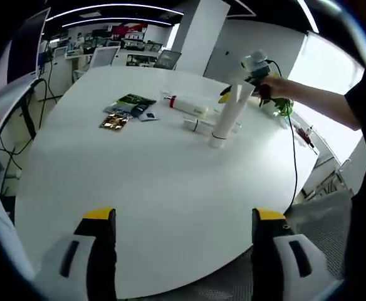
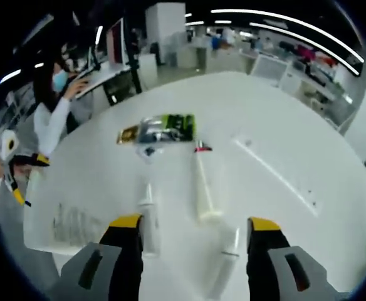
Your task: Arrange the skincare products in the storage area until every visible bottle or jar stands upright without overlapping.
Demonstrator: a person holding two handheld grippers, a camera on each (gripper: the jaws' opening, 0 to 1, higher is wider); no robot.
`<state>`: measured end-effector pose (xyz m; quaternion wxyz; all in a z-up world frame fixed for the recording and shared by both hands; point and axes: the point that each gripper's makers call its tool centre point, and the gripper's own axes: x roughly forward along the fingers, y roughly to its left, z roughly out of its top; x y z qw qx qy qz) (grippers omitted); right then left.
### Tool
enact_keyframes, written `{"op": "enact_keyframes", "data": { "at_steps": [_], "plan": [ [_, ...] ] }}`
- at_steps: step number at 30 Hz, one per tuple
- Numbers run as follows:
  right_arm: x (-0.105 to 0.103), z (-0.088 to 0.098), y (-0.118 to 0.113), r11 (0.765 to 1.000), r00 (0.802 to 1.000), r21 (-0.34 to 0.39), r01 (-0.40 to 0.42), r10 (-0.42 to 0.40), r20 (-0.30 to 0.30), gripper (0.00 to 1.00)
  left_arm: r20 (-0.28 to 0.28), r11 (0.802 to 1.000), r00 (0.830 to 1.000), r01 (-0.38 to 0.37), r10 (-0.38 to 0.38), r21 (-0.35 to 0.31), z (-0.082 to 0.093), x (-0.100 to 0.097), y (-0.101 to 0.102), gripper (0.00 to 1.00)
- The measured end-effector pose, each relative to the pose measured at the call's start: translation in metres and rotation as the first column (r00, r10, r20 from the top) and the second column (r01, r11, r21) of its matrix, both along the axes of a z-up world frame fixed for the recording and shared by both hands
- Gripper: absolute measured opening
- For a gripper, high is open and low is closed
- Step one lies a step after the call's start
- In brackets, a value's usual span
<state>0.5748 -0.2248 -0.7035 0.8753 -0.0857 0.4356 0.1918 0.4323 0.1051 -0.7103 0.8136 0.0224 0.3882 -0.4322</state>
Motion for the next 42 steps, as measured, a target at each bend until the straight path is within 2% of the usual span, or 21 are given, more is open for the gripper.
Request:
{"op": "enact_keyframes", "data": {
  "at_steps": [9,19,27,31,37,42],
  "plan": [
    [0.013,-0.011,0.007,1.0,0.999,-0.016,-0.021,0.021,-0.037,0.67,-0.014,1.0,1.0,-0.021,0.021,0.004,-0.005,0.0,0.007,0.84],
    [0.035,-0.031,0.02,0.999,0.996,-0.009,-0.05,0.049,-0.079,0.61,0.009,0.999,0.999,-0.048,0.048,0.025,-0.001,0.013,0.022,0.84],
    [0.049,-0.048,0.029,0.995,0.99,-0.045,-0.088,0.083,-0.11,0.59,-0.02,0.998,0.999,-0.047,0.047,0.039,-0.014,0.007,0.023,0.83],
    [0.056,-0.052,0.031,0.995,0.99,-0.045,-0.086,0.081,-0.112,0.59,-0.012,0.998,0.999,-0.034,0.035,0.056,-0.017,0.007,0.023,0.83],
    [0.061,-0.059,0.032,0.991,0.987,-0.072,-0.11,0.1,-0.124,0.58,-0.015,0.997,0.998,-0.056,0.057,0.058,-0.019,0.008,0.026,0.83],
    [0.067,-0.061,0.033,0.991,0.989,-0.077,-0.105,0.096,-0.115,0.52,-0.032,0.997,0.997,-0.068,0.069,0.048,-0.022,0.01,0.028,0.83]
  ]
}}
